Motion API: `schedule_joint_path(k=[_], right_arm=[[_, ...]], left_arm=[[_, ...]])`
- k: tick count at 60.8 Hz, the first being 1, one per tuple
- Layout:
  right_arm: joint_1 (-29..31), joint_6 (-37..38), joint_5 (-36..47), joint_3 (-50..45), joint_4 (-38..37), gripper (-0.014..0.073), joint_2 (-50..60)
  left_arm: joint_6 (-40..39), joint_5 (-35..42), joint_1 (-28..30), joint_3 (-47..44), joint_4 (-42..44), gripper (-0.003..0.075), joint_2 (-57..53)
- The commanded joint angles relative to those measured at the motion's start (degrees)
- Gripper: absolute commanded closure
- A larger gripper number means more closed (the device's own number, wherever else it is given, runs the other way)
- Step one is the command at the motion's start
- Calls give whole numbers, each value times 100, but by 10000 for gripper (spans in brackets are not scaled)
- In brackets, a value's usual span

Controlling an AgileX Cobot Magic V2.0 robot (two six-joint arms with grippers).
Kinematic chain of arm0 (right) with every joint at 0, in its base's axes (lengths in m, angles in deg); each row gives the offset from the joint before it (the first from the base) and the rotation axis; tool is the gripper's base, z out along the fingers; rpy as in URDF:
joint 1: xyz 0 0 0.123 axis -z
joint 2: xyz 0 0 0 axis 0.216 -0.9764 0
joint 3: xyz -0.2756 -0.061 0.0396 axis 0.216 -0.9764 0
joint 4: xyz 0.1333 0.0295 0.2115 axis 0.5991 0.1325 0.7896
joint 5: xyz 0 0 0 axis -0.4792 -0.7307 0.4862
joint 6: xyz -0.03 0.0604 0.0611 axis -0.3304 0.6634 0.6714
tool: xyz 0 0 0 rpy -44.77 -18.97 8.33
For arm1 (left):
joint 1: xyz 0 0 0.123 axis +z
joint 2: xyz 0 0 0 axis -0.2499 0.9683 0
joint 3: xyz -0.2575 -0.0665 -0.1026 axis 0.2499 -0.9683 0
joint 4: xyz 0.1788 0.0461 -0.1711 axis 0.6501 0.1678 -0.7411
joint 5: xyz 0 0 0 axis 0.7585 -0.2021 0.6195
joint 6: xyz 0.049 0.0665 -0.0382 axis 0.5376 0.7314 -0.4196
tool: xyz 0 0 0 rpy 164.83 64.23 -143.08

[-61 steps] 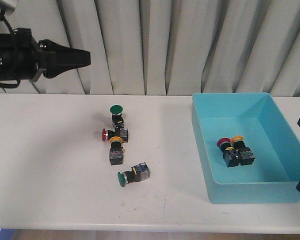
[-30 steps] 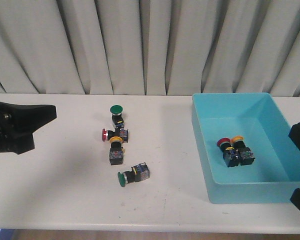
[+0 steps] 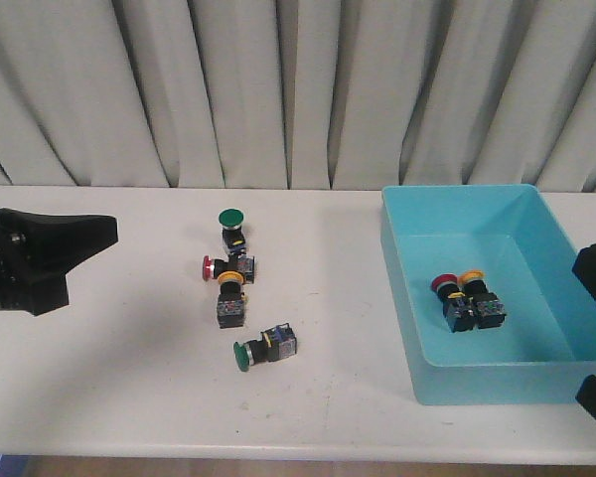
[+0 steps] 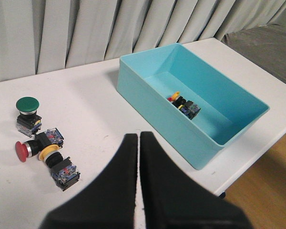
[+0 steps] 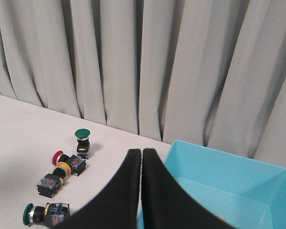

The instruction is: Pick red and yellow buttons and place in box

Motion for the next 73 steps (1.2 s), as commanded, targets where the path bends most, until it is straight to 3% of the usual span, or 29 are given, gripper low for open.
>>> schedule_joint_path(k=[1,11,23,34,45,63,67,73], right_arm=[[19,-2,28,162,157,599,-11],[19,-2,28,162,157,599,-11],[19,-2,28,162,157,599,-11],[19,-2,28,162,157,599,-11],[19,-2,28,162,157,599,-11],[19,-2,28,162,157,599,-11],[19,-2,28,162,157,599,-11],[19,-2,28,162,157,599,-11]], left_arm=[[-111,-10,-35,144,35,728,-90],[452,-261,-620,-6,27,728,-249],[427,-2003,-1546,-784,-140,728,-1012],[433,-3052,-1764,-1723,-935,728,-2200],[412,-3269,-1764,-1913,-1459,728,-2818],[-152,-3375,-1764,-1864,-3607,728,-2893],[240,-3233,-1764,-1870,-3937,728,-2893],[2134,-3077,-1764,-1916,-4579,728,-2893]])
